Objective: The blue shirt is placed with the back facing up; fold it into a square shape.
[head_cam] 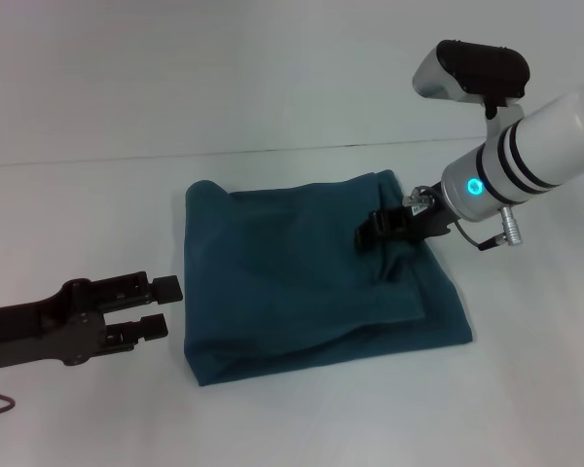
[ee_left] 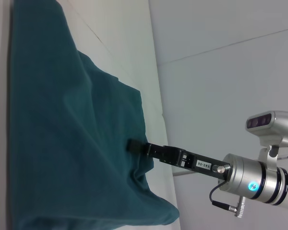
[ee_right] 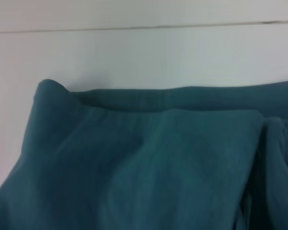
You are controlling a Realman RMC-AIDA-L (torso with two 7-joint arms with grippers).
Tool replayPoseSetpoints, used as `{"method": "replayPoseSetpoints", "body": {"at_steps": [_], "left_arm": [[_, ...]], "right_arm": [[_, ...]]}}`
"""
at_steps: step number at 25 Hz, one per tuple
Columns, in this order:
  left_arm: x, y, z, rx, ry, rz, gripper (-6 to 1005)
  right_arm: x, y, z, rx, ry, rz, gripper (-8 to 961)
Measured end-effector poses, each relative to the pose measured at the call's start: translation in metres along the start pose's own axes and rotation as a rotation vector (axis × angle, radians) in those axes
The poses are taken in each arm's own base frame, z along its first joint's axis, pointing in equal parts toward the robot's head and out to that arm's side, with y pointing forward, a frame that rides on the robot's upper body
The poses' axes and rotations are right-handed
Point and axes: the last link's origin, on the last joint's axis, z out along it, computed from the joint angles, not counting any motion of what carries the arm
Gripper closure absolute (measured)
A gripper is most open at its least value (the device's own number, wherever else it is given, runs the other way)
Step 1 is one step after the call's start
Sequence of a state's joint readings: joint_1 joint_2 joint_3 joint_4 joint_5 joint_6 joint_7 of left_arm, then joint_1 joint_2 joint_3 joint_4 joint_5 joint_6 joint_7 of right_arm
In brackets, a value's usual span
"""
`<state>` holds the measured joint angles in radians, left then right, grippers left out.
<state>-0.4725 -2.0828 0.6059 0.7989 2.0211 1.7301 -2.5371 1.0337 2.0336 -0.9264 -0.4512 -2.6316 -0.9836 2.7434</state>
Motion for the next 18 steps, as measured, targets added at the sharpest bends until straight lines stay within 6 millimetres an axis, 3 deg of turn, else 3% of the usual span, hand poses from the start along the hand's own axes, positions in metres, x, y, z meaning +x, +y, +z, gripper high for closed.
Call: {"method": "replayPoseSetpoints", "body": {"at_steps": [6,12,18], "left_arm": [[-0.0011,-0.0009,0.0009,-0.003,-0.001,-0.007,234],[-0.0010,-0.0013,0.0011,-0.003,0.001,-0.008,233],[-0.0009,-0.0014,0.0011,-0.002,0.001,-0.008,233]], "right_arm": [[-0.0018,0.0024,-0.0007,-0.006,-0.005,-0.011,524],[-0.0015,0.0015,-0.0010,-0.006,-0.005,-0.004,749],[-0.0061,-0.0003,-0.0062,-0.049,-0.044,0.037,882]]}}
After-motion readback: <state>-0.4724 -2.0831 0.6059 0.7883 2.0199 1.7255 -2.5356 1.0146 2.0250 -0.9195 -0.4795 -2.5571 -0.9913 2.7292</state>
